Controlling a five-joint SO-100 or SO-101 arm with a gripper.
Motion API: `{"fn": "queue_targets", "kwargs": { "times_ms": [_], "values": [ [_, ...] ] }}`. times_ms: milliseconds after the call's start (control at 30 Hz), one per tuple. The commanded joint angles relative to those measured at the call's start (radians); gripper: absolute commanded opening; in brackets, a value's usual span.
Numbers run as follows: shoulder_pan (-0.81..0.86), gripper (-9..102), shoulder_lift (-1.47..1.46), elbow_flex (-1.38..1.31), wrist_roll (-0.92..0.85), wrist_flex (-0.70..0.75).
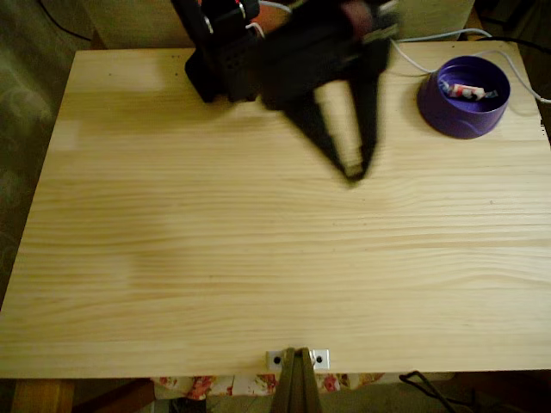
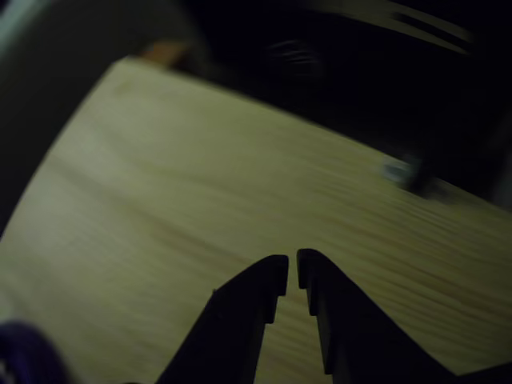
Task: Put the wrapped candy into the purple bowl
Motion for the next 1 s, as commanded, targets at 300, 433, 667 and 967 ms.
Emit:
{"fn": "queue_targets", "kwargs": {
  "times_ms": [300,433,667,967],
  "values": [
    [0.491,0,0.399,0.411,-0.083,-0.167],
    [0.515,0,0.523,0.557,-0.097,-0.161],
    [0.543,0,0.692,0.758,-0.041,-0.133],
    [0.557,0,0.893,0.897,-0.002,-0.044]
  ]
}}
